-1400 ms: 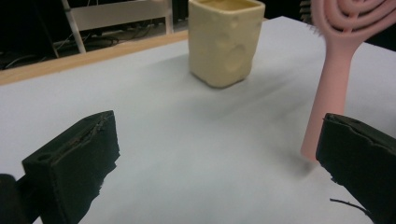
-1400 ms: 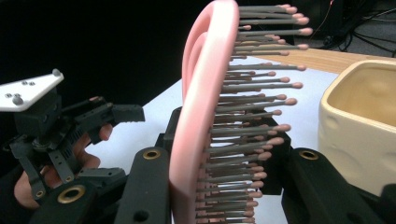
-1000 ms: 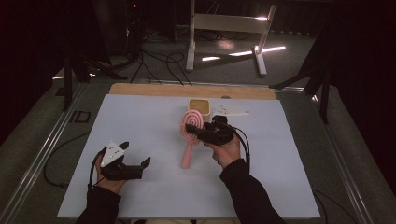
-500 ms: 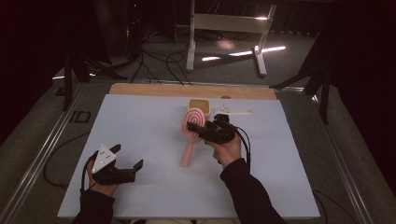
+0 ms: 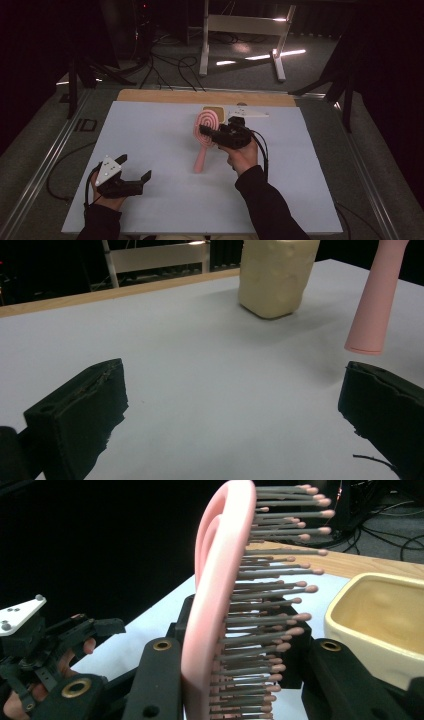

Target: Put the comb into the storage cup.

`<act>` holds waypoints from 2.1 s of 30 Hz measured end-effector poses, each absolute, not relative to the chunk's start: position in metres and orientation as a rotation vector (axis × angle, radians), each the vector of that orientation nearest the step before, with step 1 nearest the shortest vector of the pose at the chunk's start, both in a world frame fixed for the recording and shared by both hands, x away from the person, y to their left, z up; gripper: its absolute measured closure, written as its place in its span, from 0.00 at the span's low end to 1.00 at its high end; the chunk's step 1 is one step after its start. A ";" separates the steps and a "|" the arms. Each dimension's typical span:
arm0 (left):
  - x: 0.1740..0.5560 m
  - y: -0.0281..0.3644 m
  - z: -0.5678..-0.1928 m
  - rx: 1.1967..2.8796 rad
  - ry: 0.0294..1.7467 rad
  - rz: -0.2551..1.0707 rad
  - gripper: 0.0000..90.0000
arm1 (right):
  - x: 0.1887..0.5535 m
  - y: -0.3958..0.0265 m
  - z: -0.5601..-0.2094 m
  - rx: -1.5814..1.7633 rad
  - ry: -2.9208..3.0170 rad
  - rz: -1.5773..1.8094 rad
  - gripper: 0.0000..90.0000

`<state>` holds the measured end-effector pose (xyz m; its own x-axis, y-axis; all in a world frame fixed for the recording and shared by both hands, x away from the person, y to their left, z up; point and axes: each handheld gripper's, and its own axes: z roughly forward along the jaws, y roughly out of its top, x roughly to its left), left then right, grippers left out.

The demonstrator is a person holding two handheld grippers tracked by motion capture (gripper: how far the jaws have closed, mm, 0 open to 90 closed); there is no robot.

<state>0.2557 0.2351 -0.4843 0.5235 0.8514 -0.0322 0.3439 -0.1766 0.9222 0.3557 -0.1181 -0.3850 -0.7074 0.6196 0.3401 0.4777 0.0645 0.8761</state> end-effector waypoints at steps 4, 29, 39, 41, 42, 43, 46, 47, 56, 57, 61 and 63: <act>0.256 0.235 -0.484 1.760 1.002 0.632 0.00 | 0.358 -0.117 -0.382 1.140 2.185 1.731 0.71; 0.256 0.233 -0.485 1.775 1.004 0.630 0.00 | 0.369 -0.112 -0.369 1.135 2.163 1.726 0.71; 0.256 0.233 -0.485 1.776 1.010 0.633 0.00 | 0.373 -0.107 -0.360 1.120 2.152 1.725 0.71; 0.256 0.233 -0.485 1.777 1.011 0.632 0.00 | 0.375 -0.107 -0.359 1.119 2.147 1.720 0.71; 0.256 0.233 -0.485 1.777 1.010 0.631 0.00 | 0.376 -0.107 -0.359 1.124 2.143 1.719 0.71; 0.256 0.233 -0.485 1.777 1.010 0.632 0.00 | 0.377 -0.108 -0.358 1.126 2.138 1.722 0.71; 0.256 0.233 -0.485 1.777 1.011 0.633 0.00 | 0.379 -0.109 -0.356 1.130 2.129 1.718 0.71; 0.256 0.233 -0.485 1.777 1.012 0.633 0.00 | 0.380 -0.109 -0.355 1.132 2.125 1.722 0.71; 0.256 0.233 -0.485 1.777 1.011 0.635 0.00 | 0.387 -0.114 -0.348 1.152 2.093 1.737 0.71; 0.256 0.233 -0.485 1.777 1.010 0.635 0.00 | 0.388 -0.115 -0.347 1.150 2.090 1.734 0.71; 0.256 0.233 -0.485 1.779 1.008 0.635 0.00 | 0.391 -0.116 -0.343 1.148 2.077 1.732 0.71; 0.256 0.233 -0.485 1.778 1.009 0.635 0.00 | 0.393 -0.117 -0.342 1.153 2.068 1.730 0.71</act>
